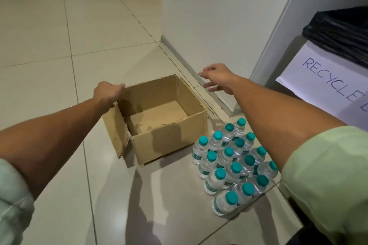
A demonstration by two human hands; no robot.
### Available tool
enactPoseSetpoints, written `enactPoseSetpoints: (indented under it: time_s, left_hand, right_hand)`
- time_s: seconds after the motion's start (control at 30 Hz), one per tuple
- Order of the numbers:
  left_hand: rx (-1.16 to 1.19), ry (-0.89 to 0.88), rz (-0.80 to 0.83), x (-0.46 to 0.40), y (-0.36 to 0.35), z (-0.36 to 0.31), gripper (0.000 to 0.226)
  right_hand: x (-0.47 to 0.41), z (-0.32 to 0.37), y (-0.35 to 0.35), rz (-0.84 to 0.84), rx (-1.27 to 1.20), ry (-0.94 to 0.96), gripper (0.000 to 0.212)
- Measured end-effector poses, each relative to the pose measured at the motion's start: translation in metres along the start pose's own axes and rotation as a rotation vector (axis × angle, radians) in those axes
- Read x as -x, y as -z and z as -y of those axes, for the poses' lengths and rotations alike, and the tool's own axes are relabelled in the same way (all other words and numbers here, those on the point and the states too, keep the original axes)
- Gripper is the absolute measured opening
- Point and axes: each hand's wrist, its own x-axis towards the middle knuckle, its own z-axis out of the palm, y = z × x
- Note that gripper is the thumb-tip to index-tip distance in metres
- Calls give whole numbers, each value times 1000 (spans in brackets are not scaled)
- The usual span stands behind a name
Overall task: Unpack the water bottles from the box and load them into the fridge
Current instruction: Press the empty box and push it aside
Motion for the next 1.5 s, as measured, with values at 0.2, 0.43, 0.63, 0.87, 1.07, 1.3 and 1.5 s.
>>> enactPoseSetpoints:
  time_s: [0.2,0.43,0.63,0.87,1.07,1.3,1.5]
  left_hand:
    - [-65,167,156,-2,4,30,59]
    - [-140,333,90,-4,-7,58,90]
    - [-91,499,69,-1,-16,74,104]
    - [-35,549,169,-2,-25,84,100]
    - [-150,142,38,-9,-41,70,81]
    - [-709,-301,59,-13,-52,69,100]
    - [-1002,-484,45,-21,-53,77,118]
  right_hand:
    - [-15,-24,18,-8,-102,-140,31]
    - [-29,-68,-1,-39,-224,-455,51]
    - [-37,-80,-21,-58,-130,-547,65]
    - [-40,-95,-27,6,-138,-586,64]
    - [-40,-106,-32,108,66,-480,37]
    - [-47,-97,-67,152,758,137,88]
    - [-54,-93,-108,81,1018,286,110]
